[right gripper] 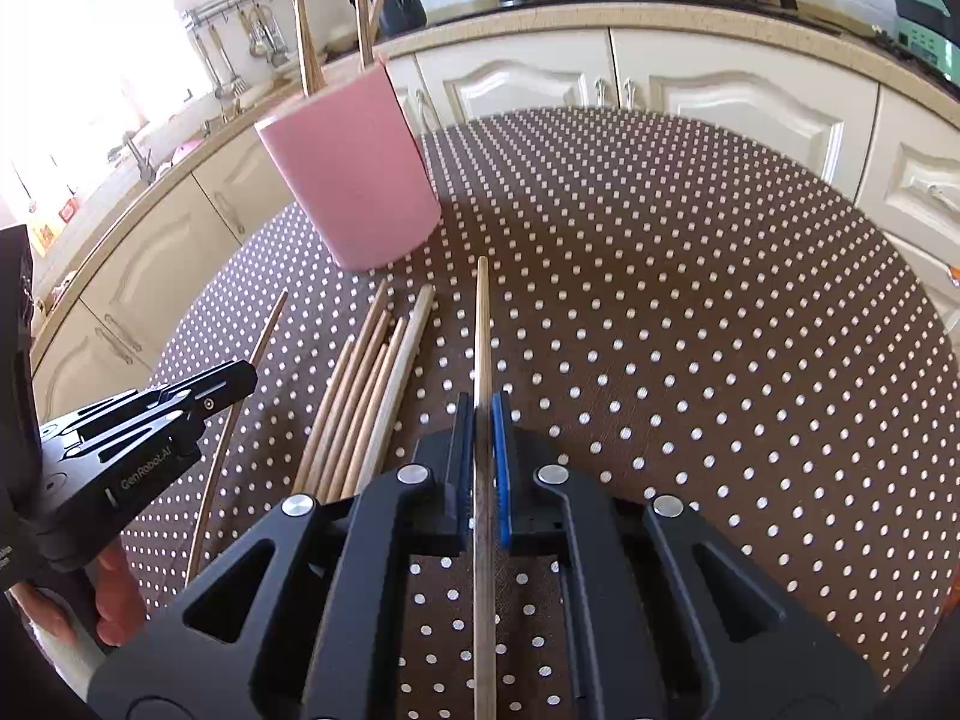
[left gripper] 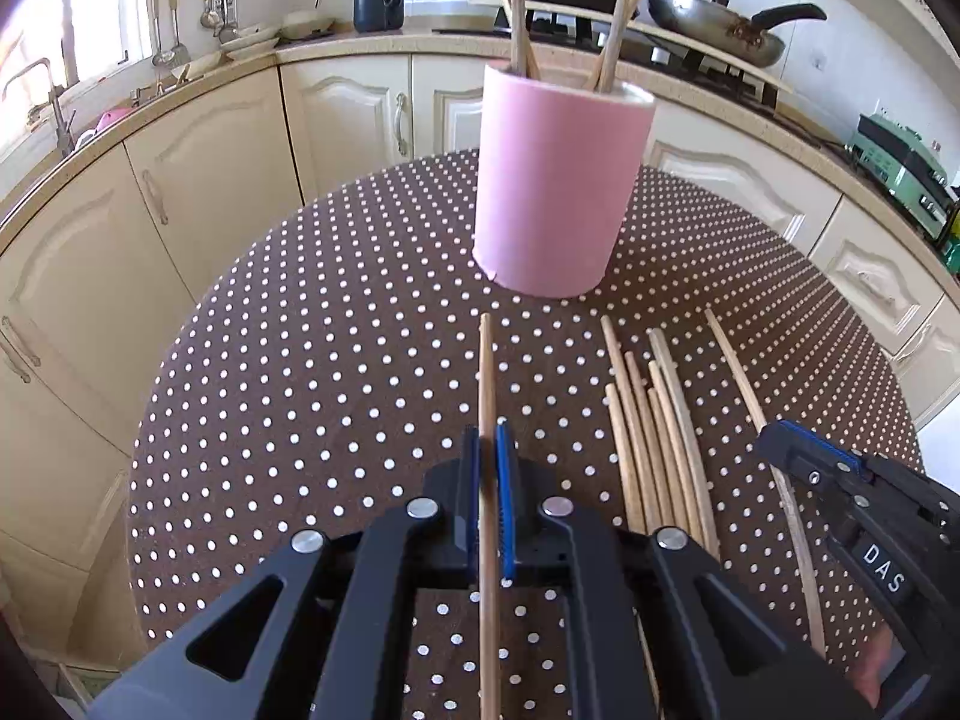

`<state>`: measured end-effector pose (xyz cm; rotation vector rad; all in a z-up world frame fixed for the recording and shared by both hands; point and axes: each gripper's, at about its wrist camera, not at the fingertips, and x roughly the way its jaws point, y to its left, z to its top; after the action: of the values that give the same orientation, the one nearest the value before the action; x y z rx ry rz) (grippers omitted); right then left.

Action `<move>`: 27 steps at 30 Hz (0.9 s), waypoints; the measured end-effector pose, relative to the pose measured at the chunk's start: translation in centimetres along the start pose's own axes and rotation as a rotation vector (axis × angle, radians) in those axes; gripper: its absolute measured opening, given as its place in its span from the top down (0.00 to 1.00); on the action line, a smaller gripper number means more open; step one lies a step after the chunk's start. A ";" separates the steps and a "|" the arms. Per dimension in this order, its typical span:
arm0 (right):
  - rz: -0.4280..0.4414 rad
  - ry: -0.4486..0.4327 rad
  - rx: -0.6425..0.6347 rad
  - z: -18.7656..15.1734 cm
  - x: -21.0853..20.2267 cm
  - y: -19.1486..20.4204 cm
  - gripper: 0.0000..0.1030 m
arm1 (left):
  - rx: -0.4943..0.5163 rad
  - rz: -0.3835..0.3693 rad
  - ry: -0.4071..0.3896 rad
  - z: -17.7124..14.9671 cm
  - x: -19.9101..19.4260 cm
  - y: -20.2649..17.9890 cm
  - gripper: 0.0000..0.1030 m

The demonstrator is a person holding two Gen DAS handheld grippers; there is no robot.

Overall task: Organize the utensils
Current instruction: 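Grasp a chopstick with the right tool while the left tool grasps another, then lift both held chopsticks upright and lower them into the pink cup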

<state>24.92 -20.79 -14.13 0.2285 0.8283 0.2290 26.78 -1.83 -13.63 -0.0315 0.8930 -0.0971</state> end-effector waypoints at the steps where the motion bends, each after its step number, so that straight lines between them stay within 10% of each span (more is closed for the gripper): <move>1: 0.002 -0.009 0.002 0.1 -0.3 0.0 0.93 | -0.001 0.002 -0.012 0.0 -0.3 0.1 0.94; 27: -0.013 -0.284 -0.046 4.6 -8.2 0.9 0.93 | -0.011 -0.028 -0.290 3.2 -9.4 0.9 0.94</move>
<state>22.89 -22.80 -5.06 0.2066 0.5419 0.1977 23.47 -0.08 -4.33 -0.0664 0.6038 -0.1108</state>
